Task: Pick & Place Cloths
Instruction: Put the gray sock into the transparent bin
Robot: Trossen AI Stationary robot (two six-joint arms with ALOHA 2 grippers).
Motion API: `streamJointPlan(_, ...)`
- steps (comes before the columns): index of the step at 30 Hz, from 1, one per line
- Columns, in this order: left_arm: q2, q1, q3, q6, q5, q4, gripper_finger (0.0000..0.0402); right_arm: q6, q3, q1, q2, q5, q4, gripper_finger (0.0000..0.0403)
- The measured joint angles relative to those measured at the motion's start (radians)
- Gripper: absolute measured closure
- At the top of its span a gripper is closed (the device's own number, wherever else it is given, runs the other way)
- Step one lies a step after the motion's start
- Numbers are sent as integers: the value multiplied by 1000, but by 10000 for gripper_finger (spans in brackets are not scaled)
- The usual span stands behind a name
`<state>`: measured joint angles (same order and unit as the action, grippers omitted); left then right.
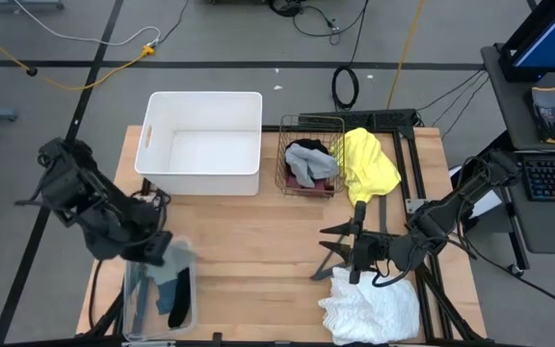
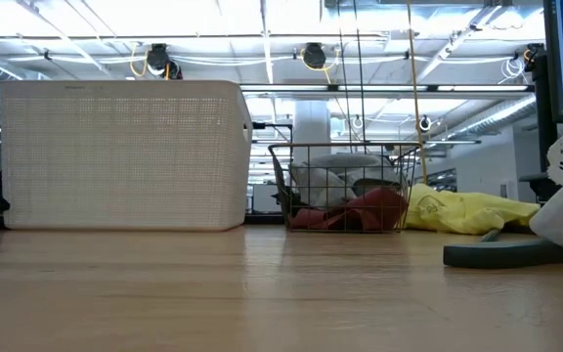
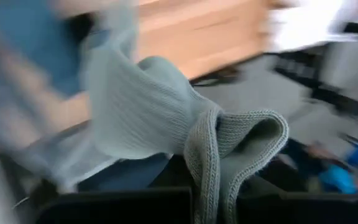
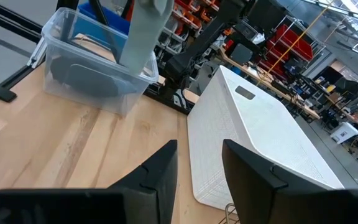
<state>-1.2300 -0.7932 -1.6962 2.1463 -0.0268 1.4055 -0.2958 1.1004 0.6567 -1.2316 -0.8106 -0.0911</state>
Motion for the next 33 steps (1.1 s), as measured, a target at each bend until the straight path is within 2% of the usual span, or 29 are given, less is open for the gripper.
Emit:
streamJointPlan(5,-24,-40,0,116,151,134,394,0,0,0,0,0,-5,282)
streamJointPlan(8,-45,-63,0,144,185,161,394,-1,0,0,0,0,-4,281)
streamJointPlan(15,-130,-92,0,145,184,166,394,-3,0,0,0,0,-4,281)
streamJointPlan(33,-441,-133,1,53,165,165,387,-2,0,0,0,1,-4,281)
